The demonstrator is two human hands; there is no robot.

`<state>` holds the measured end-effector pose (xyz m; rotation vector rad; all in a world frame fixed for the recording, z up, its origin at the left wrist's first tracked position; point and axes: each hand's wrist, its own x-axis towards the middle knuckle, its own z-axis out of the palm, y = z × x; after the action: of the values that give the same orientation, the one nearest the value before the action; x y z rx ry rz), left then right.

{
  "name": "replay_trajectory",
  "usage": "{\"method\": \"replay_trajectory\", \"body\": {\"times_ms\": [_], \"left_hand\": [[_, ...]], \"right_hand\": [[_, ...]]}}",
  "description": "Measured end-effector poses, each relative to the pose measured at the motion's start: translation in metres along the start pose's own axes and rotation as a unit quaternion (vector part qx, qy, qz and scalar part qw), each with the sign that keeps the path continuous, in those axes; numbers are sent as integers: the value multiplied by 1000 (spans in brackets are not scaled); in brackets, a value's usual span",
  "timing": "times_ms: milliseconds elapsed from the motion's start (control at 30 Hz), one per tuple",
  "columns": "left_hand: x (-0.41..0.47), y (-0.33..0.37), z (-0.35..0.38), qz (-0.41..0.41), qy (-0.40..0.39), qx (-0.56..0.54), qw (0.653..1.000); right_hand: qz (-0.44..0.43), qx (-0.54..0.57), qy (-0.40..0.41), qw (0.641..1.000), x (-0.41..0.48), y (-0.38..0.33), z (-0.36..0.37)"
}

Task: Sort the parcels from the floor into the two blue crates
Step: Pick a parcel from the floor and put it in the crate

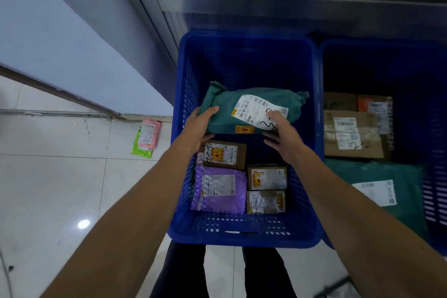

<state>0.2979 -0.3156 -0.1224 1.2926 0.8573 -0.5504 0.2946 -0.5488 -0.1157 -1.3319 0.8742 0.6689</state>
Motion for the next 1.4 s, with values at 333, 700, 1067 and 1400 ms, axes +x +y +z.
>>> {"method": "replay_trajectory", "body": {"times_ms": [333,700,1067,1400], "left_hand": [[77,-19,-12,18,6,74,997],[156,-74,-14,40,17,240,970],[187,-128,-17,52,136,467,872],[191,-131,-10,36,140,514,845]], "right_hand": [[-26,0,49,998,77,30,4],[-8,-89,83,993,159,75,16],[18,-244,73,967,187,141,29],[24,-319,98,942,195,151,32]]}}
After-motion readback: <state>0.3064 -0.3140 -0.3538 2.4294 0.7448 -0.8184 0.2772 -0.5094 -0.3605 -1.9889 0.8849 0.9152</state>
